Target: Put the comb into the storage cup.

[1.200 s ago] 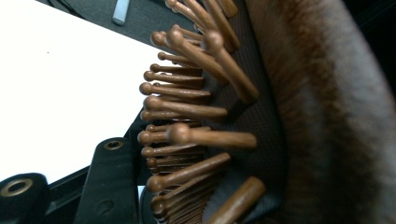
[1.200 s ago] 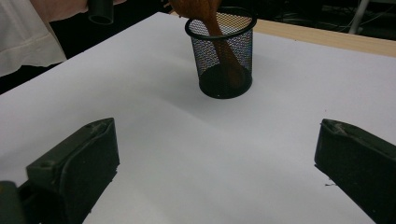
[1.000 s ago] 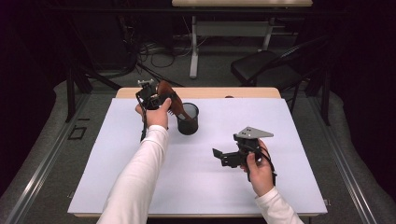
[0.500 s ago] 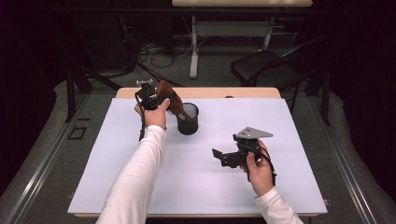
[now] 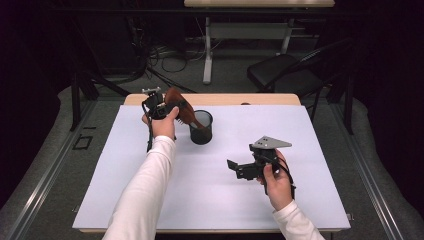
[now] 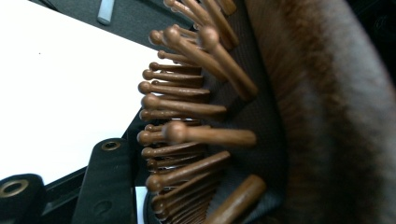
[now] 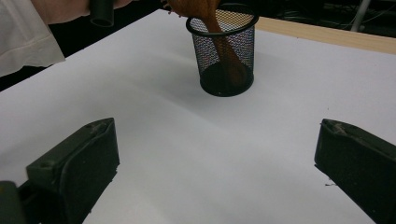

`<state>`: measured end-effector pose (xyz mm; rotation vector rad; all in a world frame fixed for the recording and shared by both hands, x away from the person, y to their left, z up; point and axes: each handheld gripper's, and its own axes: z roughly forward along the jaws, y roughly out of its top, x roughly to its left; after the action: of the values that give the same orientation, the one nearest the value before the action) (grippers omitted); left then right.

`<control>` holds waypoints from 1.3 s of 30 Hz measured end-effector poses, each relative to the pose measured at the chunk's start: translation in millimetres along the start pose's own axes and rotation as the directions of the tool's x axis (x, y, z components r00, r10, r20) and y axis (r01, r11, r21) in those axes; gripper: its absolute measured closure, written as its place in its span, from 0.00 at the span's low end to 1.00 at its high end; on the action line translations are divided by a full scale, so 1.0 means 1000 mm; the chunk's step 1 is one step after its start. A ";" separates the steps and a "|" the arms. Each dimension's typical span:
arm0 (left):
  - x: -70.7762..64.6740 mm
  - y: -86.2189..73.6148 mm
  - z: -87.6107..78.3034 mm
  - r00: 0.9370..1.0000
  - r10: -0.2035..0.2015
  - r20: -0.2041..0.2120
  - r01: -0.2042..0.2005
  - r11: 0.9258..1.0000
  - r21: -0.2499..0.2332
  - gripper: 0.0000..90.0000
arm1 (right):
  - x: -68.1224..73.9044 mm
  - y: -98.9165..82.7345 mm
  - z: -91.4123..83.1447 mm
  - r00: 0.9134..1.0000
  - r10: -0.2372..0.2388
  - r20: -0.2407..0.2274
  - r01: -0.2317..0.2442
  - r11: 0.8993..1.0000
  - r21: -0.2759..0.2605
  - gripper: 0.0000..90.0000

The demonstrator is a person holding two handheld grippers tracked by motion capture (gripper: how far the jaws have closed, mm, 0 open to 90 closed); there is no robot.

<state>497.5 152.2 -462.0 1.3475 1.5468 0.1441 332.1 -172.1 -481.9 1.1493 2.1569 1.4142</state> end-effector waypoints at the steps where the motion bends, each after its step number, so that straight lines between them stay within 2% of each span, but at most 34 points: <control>1: 0.001 0.000 0.000 1.000 0.002 0.001 -0.002 1.000 0.002 0.51 | 0.000 0.000 0.000 1.000 0.000 0.001 0.000 1.000 0.000 0.00; 13: 0.005 0.000 0.000 1.000 -0.006 0.020 0.006 1.000 0.002 0.51 | 0.000 -0.001 0.001 1.000 -0.004 -0.001 0.004 1.000 0.006 0.00; 28: 0.005 -0.001 0.000 0.999 -0.029 0.015 0.029 1.000 0.000 0.49 | 0.000 -0.001 0.002 1.000 0.000 -0.002 0.000 1.000 0.009 0.00; 33: 0.005 0.001 -0.001 0.999 -0.029 0.020 0.030 0.999 -0.030 0.44 | 0.000 -0.001 0.002 1.000 -0.004 -0.002 0.004 1.000 0.012 0.00; 39: 0.006 0.003 -0.005 0.999 -0.031 0.006 0.032 0.998 -0.052 0.38 | 0.000 -0.002 0.003 1.000 -0.002 -0.003 0.002 1.000 0.017 0.00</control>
<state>496.7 160.2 -461.3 1.2809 1.5485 0.1602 333.0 -170.4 -484.9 1.1515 2.1757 1.4008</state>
